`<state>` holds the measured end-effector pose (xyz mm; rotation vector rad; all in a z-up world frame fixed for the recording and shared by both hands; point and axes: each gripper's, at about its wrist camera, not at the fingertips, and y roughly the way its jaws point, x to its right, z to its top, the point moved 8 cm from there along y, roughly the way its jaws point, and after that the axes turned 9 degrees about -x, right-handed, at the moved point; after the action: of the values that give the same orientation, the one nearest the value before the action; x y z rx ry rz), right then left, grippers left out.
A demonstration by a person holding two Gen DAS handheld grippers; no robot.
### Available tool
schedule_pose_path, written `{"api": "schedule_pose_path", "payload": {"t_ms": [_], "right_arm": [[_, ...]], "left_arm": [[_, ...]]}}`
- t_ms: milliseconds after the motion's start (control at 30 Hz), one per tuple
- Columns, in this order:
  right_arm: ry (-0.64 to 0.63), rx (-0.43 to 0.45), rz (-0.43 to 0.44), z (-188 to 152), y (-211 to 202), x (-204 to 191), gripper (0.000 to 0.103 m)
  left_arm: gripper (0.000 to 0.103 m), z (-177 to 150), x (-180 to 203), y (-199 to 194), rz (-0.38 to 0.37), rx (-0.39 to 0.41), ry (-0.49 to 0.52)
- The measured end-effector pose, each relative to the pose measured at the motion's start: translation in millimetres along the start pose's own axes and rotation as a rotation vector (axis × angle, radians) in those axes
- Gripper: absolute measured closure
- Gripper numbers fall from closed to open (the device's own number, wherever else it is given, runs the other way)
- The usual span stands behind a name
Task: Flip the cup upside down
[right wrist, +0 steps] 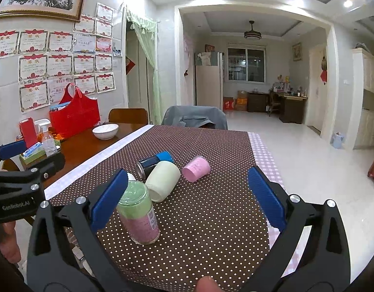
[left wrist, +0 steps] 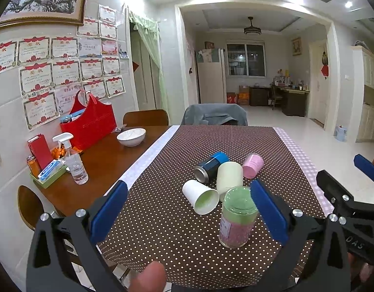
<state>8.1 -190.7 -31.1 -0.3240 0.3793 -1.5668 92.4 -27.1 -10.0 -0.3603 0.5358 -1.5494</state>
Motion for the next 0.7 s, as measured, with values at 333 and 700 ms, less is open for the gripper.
{"api": "schedule_pose_path", "payload": {"t_ms": [333,700], "right_arm": [[-0.001,0.004,-0.003,0.2,-1.1,0.9,0.006],[-0.001,-0.003,-0.001,0.1,-0.3,1.8,0.006]], "left_arm": [[0.004,0.3,2.3,-2.5,-0.004,-0.005,-0.006],[0.004,-0.2,3.4,-1.7,-0.006,-0.004,-0.006]]}}
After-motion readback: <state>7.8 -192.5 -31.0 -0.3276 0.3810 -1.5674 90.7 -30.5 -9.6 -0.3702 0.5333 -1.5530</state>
